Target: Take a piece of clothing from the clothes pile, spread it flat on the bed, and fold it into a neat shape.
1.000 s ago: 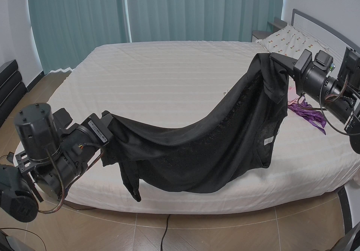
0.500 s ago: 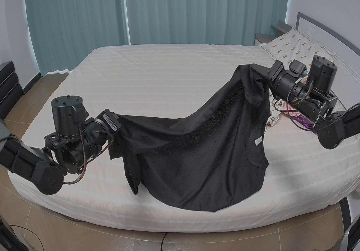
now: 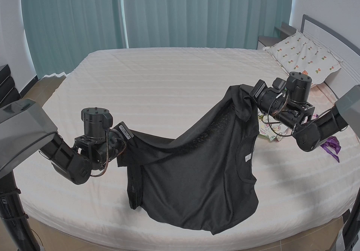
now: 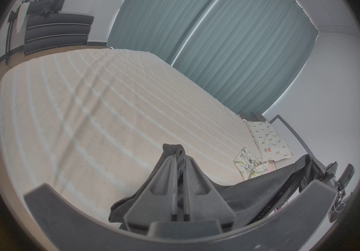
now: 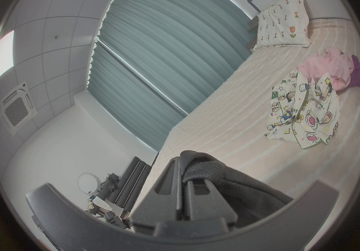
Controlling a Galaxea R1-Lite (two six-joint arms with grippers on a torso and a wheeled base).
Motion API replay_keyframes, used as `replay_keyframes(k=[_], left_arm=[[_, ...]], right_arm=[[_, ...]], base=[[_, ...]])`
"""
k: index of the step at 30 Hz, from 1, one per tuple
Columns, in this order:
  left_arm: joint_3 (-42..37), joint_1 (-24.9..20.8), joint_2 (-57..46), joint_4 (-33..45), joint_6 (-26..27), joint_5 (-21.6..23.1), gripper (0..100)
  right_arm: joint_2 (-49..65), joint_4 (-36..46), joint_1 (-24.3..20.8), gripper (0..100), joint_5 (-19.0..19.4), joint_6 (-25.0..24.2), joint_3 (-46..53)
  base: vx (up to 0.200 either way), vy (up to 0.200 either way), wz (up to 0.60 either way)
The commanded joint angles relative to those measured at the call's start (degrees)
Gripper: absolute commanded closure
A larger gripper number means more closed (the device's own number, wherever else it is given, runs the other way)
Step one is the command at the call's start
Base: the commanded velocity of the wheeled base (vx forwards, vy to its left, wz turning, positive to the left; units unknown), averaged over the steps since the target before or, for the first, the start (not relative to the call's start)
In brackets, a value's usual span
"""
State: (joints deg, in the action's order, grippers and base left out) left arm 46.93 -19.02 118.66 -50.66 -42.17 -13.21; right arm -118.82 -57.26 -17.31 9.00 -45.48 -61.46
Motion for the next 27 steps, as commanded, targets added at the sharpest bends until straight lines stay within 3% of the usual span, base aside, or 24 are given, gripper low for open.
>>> replay_keyframes(k=[1,2,3,7,8,10,14,16,21,27], left_arm=[[3.69,0.91,7.46,0.92,0.07,-0.06,100],[4.31,1.00,8.25,1.36,-0.02,0.03,100],[5.01,1.18,8.78,1.71,-0.11,0.12,100],[7.91,1.97,11.33,1.71,-0.90,0.12,100],[8.88,2.14,11.68,1.80,-1.43,0.03,0],[10.11,2.58,12.12,1.97,-2.13,-0.14,0],[10.81,3.55,12.73,1.97,-2.13,-0.94,0],[11.16,4.25,12.82,1.88,-1.87,-1.64,0],[11.07,5.92,13.52,0.57,2.44,-5.51,0],[6.77,5.83,12.65,0.92,2.44,-5.24,0]], right_arm=[[-6.33,0.22,0.08,100,-0.03,-0.04,-2.61],[-7.21,0.39,0.08,100,-0.03,-0.04,-3.05],[-8.18,0.39,0.08,0,-0.03,-0.13,-3.40],[-11.61,0.48,-0.27,0,-0.03,-0.48,-5.16],[-12.49,0.75,-0.27,0,-0.38,-0.57,-5.51],[-14.16,0.92,-0.18,0,-1.88,-0.57,-5.86],[-18.29,3.29,1.23,0,-9.26,-0.40,-10.25],[-18.29,5.93,1.93,0,-10.58,-0.40,-10.61],[-17.06,7.51,3.51,0,-10.93,-0.22,-9.02],[-13.98,9.89,4.57,0,-8.47,0.04,-1.64]], base=[[0.000,0.000,0.00],[0.000,0.000,0.00],[0.000,0.000,0.00],[0.000,0.000,0.00],[0.000,0.000,0.00],[0.000,0.000,0.00],[0.000,0.000,0.00],[0.000,0.000,0.00],[0.000,0.000,0.00],[0.000,0.000,0.00]])
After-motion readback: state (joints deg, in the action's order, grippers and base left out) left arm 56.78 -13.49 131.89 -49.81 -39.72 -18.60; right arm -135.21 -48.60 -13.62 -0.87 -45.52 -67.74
